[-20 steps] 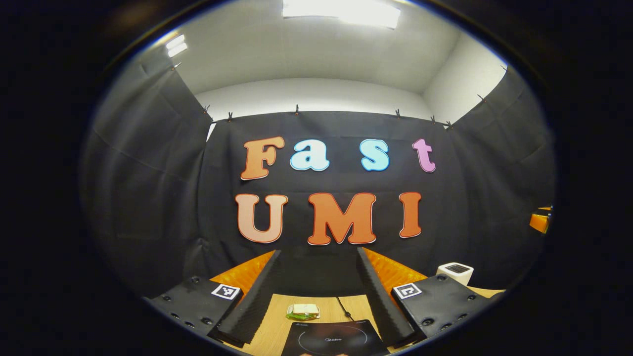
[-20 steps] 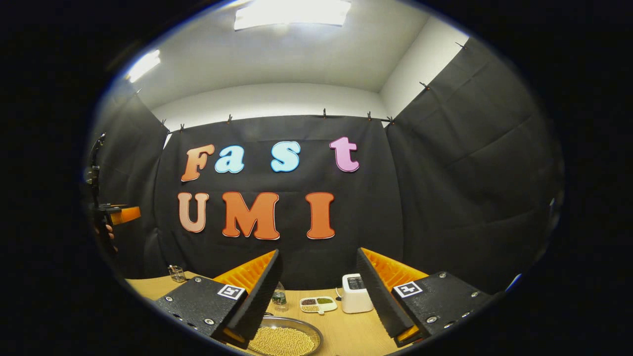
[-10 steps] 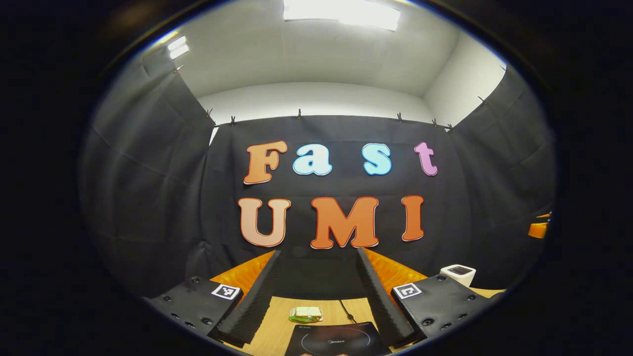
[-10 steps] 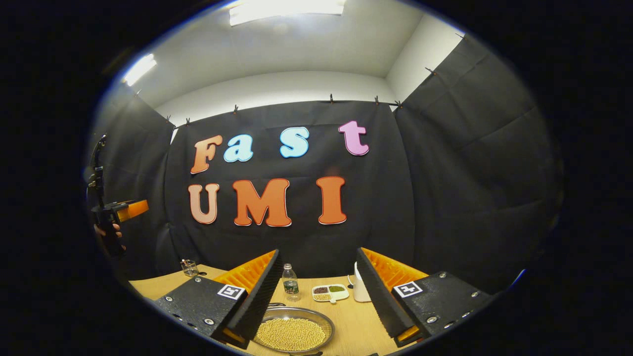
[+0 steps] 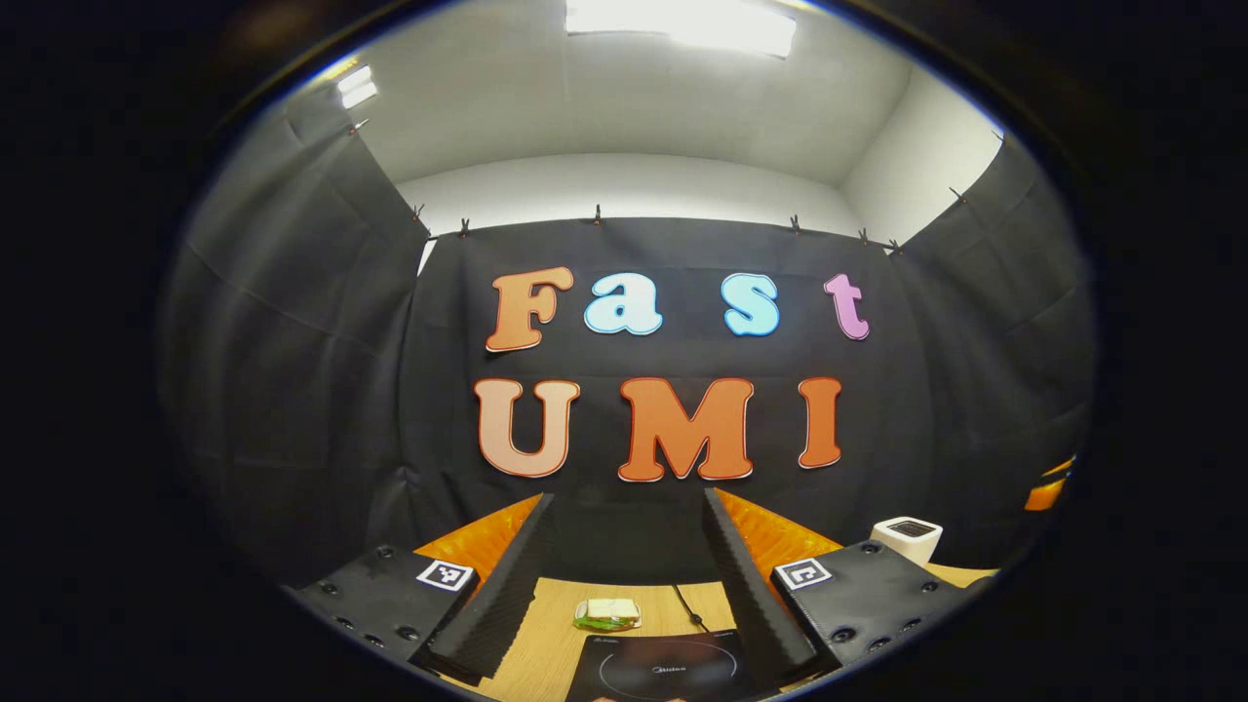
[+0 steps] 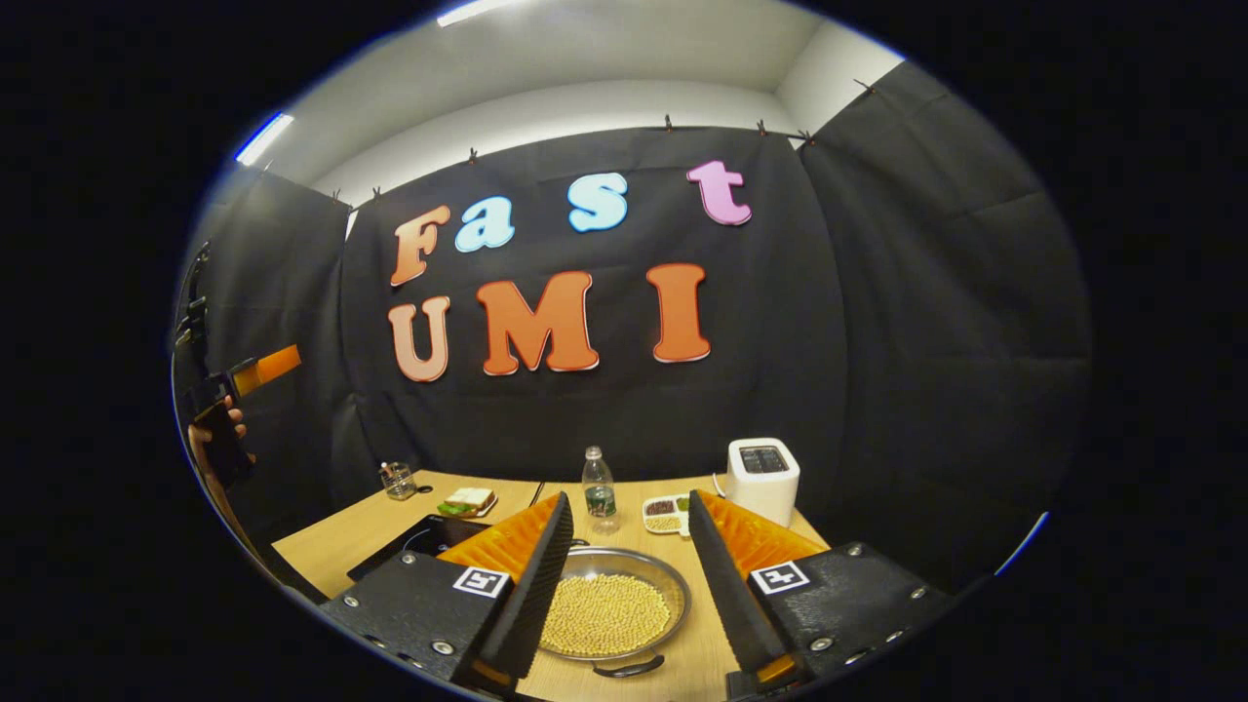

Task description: First push the handle of the pot to place it horizontally, then grasp the pot with both hands and set it on the induction cooktop.

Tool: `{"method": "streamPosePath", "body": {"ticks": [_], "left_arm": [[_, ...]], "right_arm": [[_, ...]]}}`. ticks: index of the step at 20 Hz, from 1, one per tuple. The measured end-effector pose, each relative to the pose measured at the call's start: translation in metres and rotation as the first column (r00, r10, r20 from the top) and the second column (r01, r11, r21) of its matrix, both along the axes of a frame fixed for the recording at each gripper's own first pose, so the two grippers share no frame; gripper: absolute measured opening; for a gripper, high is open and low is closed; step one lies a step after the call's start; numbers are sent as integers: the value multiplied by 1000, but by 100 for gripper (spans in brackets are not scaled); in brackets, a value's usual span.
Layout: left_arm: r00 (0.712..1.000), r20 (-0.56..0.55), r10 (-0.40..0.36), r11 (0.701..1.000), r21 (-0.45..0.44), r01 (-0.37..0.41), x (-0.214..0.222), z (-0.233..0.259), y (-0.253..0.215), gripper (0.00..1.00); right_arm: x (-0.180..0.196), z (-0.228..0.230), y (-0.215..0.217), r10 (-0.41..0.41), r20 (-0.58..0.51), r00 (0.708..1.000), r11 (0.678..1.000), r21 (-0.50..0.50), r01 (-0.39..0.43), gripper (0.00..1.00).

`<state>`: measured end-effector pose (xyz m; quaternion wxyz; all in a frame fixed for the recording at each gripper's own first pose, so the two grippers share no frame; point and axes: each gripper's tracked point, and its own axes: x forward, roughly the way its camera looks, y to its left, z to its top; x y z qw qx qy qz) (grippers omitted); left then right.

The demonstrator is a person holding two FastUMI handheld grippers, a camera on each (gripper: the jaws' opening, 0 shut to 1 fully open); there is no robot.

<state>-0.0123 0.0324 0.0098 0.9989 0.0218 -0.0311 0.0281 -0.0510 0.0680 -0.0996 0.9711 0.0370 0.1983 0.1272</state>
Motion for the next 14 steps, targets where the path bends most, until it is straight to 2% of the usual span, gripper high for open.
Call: {"method": "streamPosePath", "body": {"ticks": [1,3,6,7,8,12,14], "left_arm": [[1000,-3,4,1000,1,-4,0,-1,2,96],[1000,-6,11,1000,3,-11,0,-3,5,96],[1000,-6,19,1000,2,-19,0,-5,10,96],[1000,-7,21,1000,2,-21,0,-6,11,96],[1000,-10,23,1000,1,-23,2,-7,12,96],[999,-32,30,1000,7,-30,8,-18,16,96],[998,-47,34,999,12,-33,15,-23,18,96]], "right_arm": [[-3,-13,5,16,-41,999,1000,2,-16,67],[-14,-38,21,70,-132,989,997,21,-67,60],[-34,-78,36,133,-272,953,991,51,-124,34],[-41,-92,35,140,-318,938,990,63,-127,29],[-47,-105,36,145,-363,920,989,74,-127,18],[-67,-142,46,177,-495,850,984,105,-144,0],[-76,-157,50,194,-549,813,981,105,-164,0]]}}
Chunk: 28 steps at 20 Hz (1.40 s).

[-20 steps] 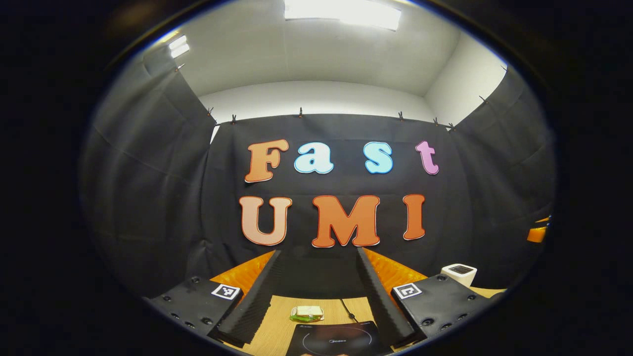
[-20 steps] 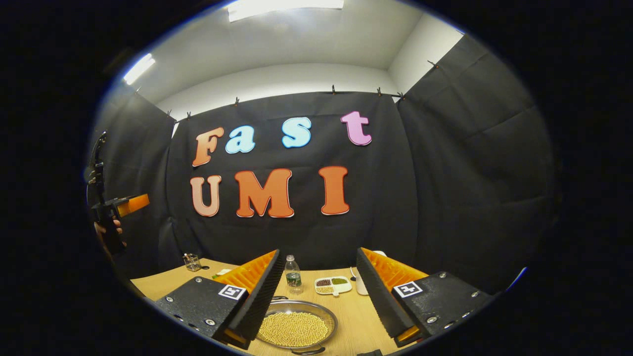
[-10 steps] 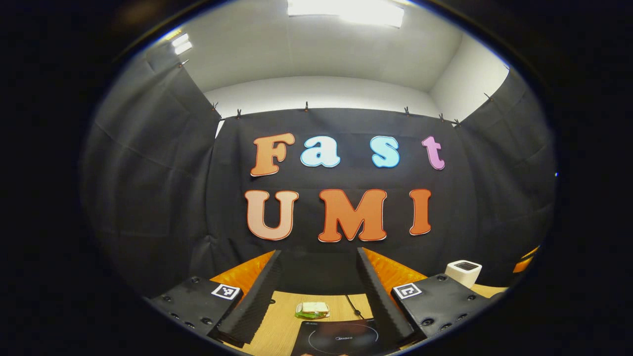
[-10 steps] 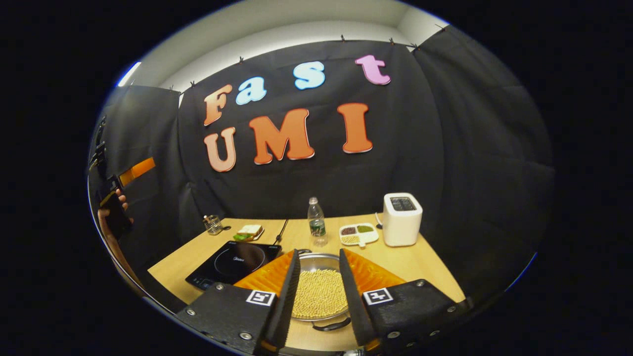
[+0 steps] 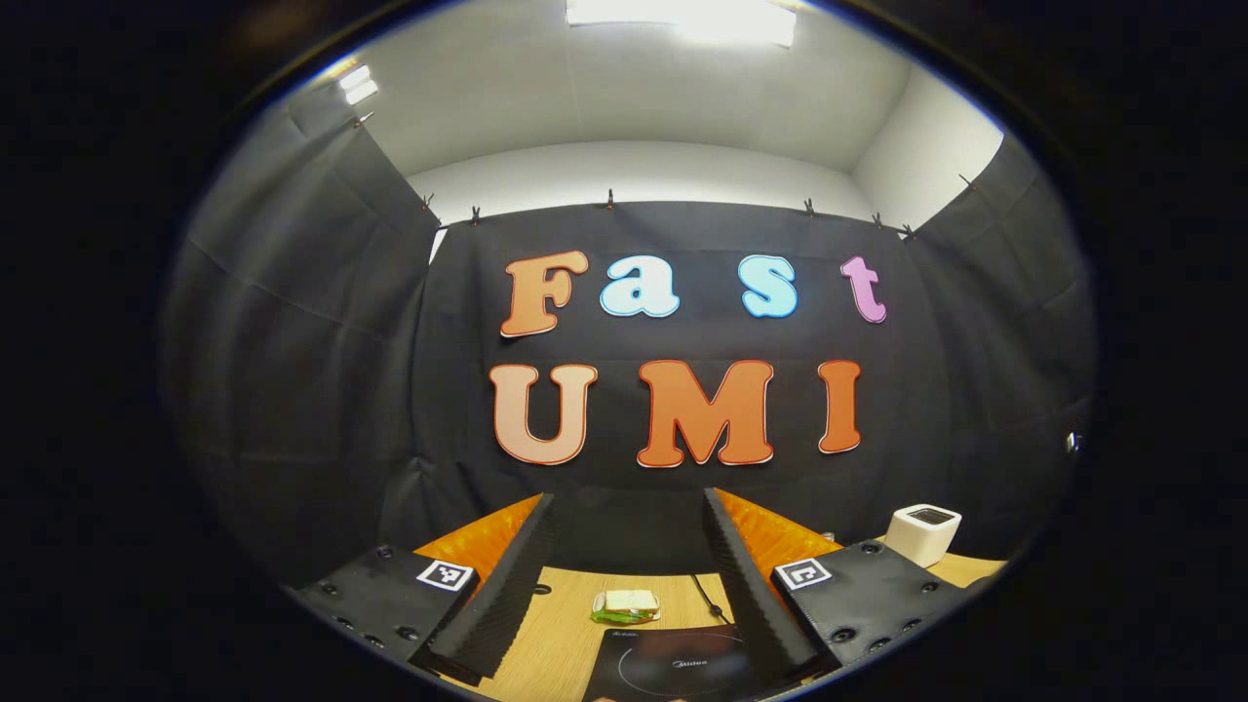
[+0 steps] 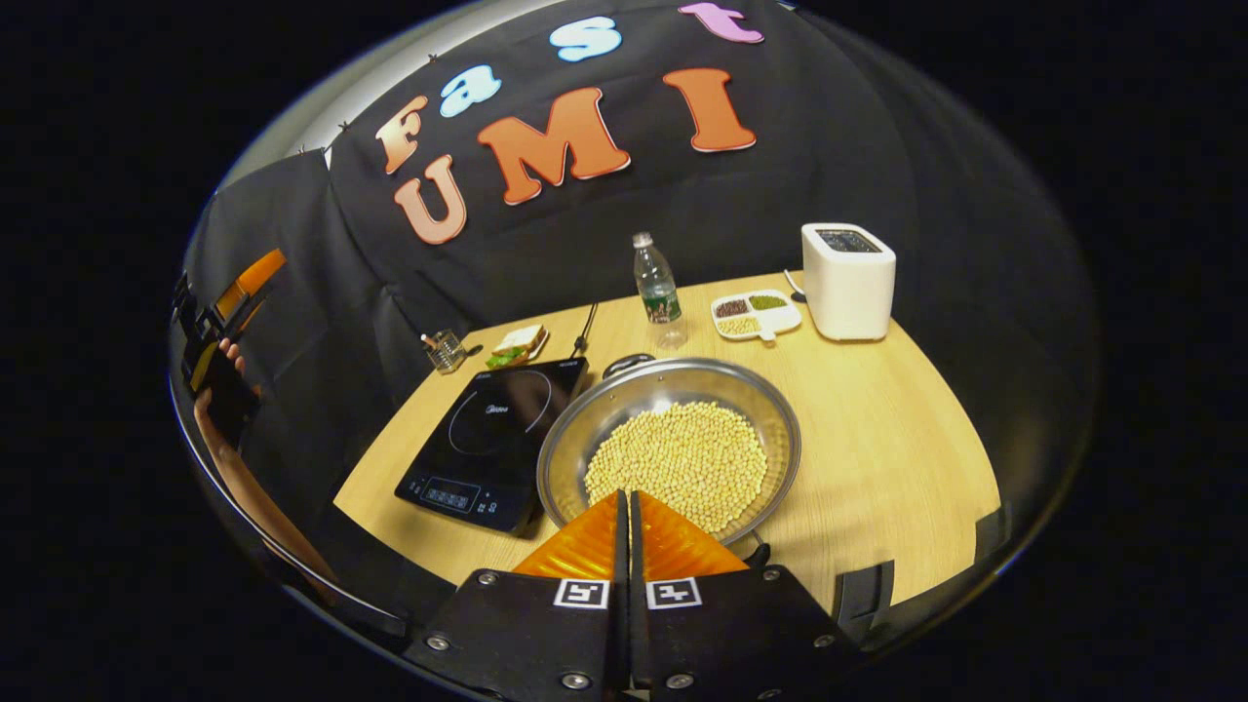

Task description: First push the handle of the pot to place it horizontally, then grasp the pot with both hands and set it on the induction cooktop.

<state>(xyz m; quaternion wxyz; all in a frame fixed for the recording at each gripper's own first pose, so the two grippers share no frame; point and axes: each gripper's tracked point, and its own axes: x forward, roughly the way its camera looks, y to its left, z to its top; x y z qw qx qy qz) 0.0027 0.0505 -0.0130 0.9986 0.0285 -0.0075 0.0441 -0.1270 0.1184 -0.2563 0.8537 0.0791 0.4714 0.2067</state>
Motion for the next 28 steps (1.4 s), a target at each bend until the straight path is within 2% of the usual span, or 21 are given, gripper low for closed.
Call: {"method": "streamPosePath", "body": {"ticks": [3,7,11,16,19,21,28], "left_arm": [[1000,-18,-2,1000,-3,2,7,-9,1,96],[999,-46,-7,1000,-11,7,14,-20,2,96],[998,-62,6,1000,-7,-7,21,-26,8,97],[997,-79,0,1000,-11,-1,24,-31,7,96],[997,-83,1,1000,-17,-3,24,-34,9,96],[996,-85,4,1000,-18,-6,26,-34,11,97],[996,-91,-24,999,-23,22,31,-39,3,97]], "right_arm": [[-22,-20,10,45,-121,992,999,6,-44,0],[-51,-52,16,106,-277,955,994,-2,-111,0],[-65,-75,15,126,-368,921,989,-26,-146,0],[-60,-93,14,141,-416,898,982,-59,-182,0],[-53,-103,10,119,-431,895,983,-77,-167,0],[-54,-102,13,113,-452,885,988,-47,-149,0],[-44,-107,5,89,-450,889,990,-61,-130,0]]}}
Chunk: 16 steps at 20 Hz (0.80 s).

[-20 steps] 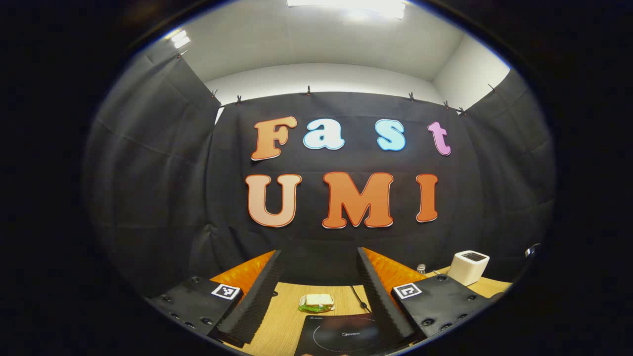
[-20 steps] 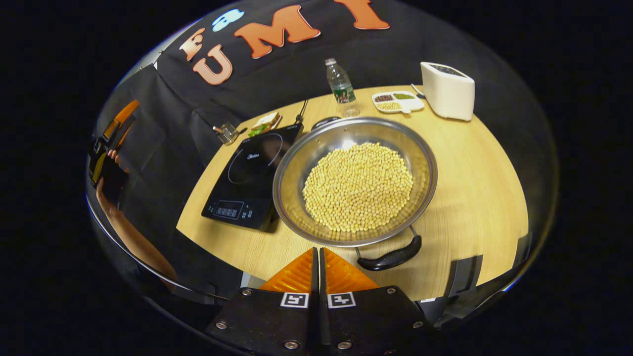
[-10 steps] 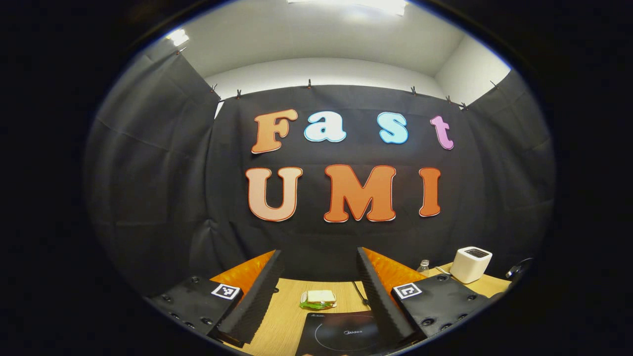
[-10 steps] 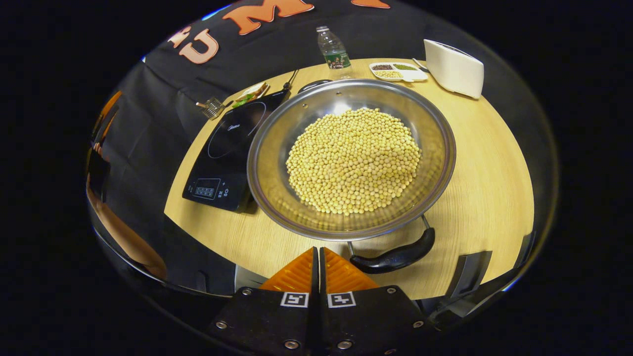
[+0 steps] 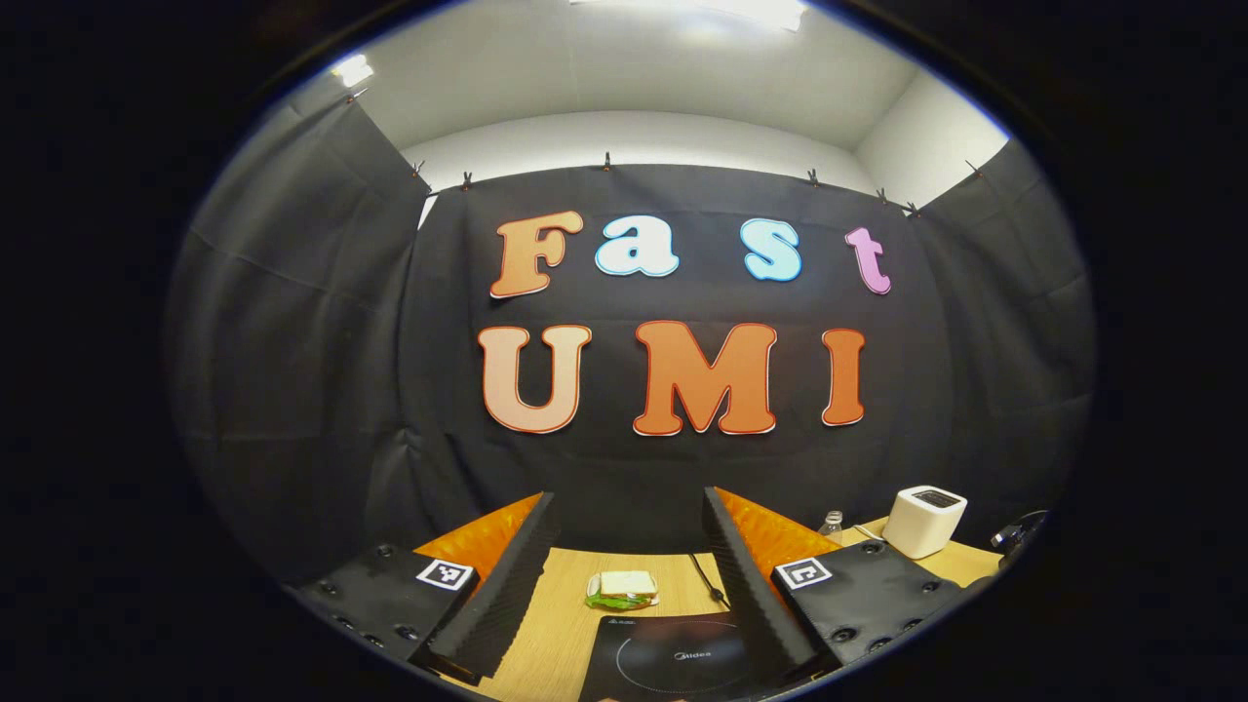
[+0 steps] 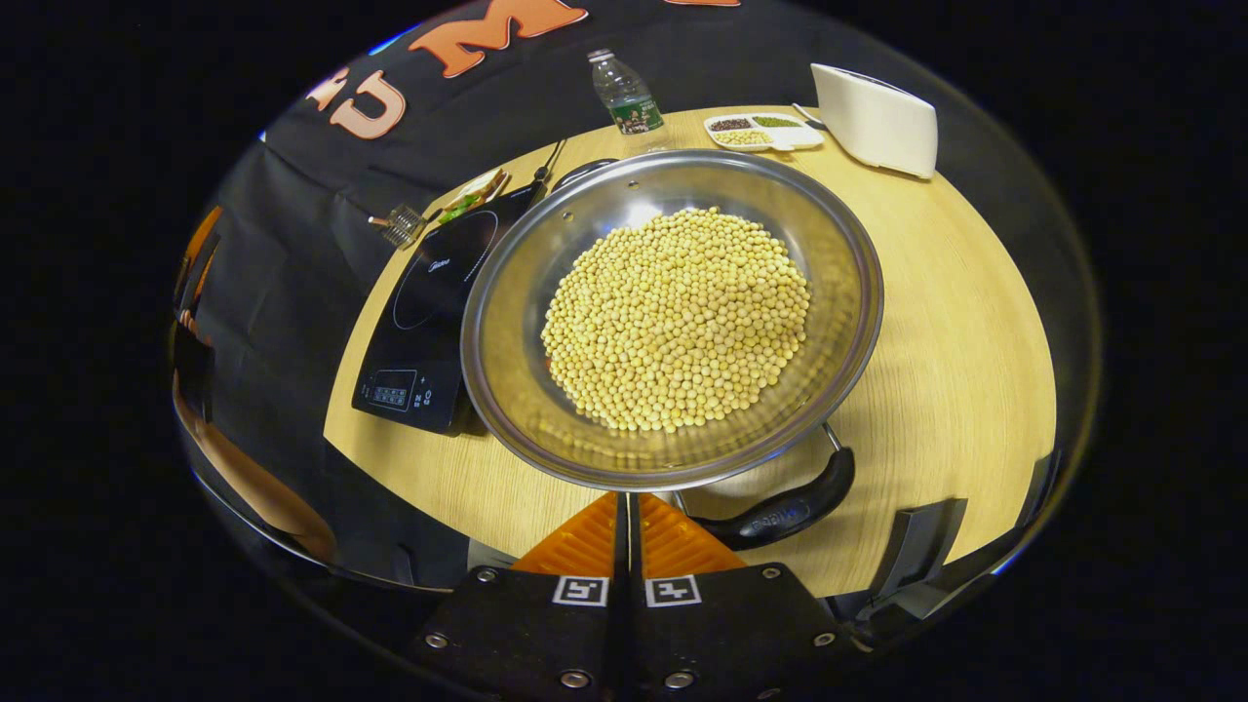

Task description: First push the handle of the pot to place it horizontally, then grasp the pot with both hands and set it on the induction cooktop.

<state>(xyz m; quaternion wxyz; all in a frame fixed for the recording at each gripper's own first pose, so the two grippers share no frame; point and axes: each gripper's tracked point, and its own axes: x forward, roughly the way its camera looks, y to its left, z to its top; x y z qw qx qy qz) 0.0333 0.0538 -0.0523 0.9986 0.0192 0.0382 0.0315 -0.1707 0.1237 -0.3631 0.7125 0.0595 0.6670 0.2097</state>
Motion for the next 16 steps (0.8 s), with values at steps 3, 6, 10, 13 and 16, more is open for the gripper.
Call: {"method": "streamPosePath", "body": {"ticks": [3,6,10,13,16], "left_arm": [[1000,-14,-7,1000,-3,7,3,-5,-2,97],[1000,-21,-11,1000,-12,11,5,-8,-2,97],[999,-30,-12,1000,-13,11,6,-12,-1,97],[999,-36,-15,1000,-12,15,6,-14,0,97],[999,-37,-10,1000,-9,9,6,-14,4,97]], "right_arm": [[6,-2,-6,1,4,1000,1000,-15,-1,0],[15,-7,-13,-11,7,1000,999,-37,11,0],[33,-14,-25,-19,13,1000,997,-77,20,0],[43,-19,-38,-22,21,1000,994,-109,24,0],[49,-21,-48,-16,36,999,990,-137,20,0]]}}
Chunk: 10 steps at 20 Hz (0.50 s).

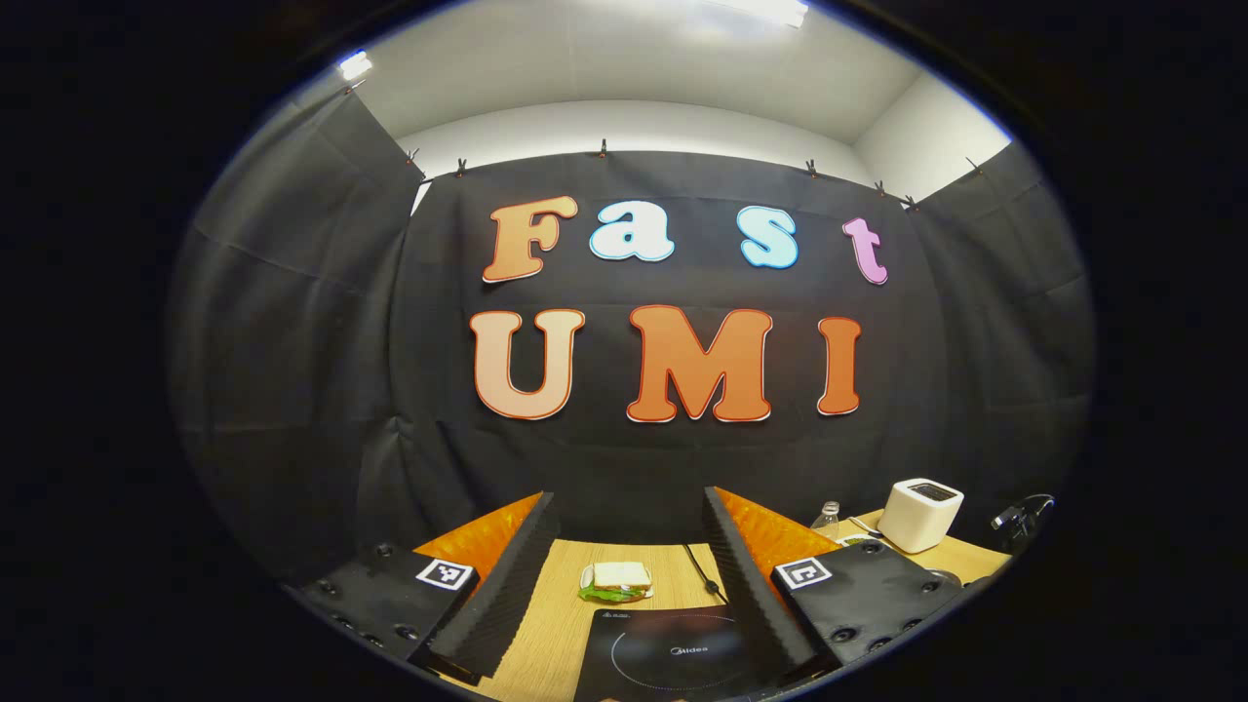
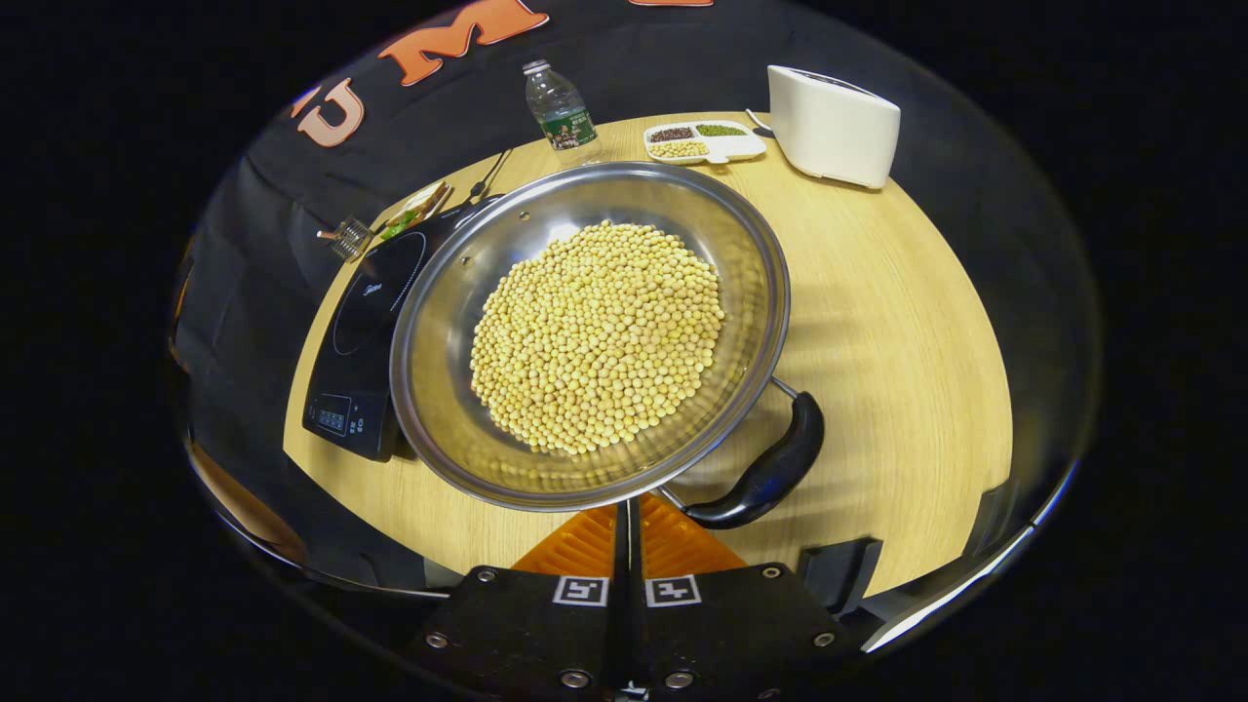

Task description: First push the handle of the pot to place it horizontally, then grasp the pot with both hands and set it on the induction cooktop.

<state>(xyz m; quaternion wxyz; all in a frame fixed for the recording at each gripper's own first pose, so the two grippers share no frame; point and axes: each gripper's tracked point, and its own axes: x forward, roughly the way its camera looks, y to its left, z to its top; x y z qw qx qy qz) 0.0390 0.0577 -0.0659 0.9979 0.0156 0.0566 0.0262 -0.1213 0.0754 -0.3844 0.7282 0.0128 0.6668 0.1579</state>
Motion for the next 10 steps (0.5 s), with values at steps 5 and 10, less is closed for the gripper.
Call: {"method": "streamPosePath", "body": {"ticks": [5,10], "left_arm": [[1000,-15,-6,1000,-6,5,-1,-8,-1,97],[999,-39,-22,1000,-9,21,2,-16,-7,97]], "right_arm": [[17,-6,-17,-4,25,1000,999,-49,5,0],[36,-14,-56,-64,49,997,987,-146,71,0]]}}
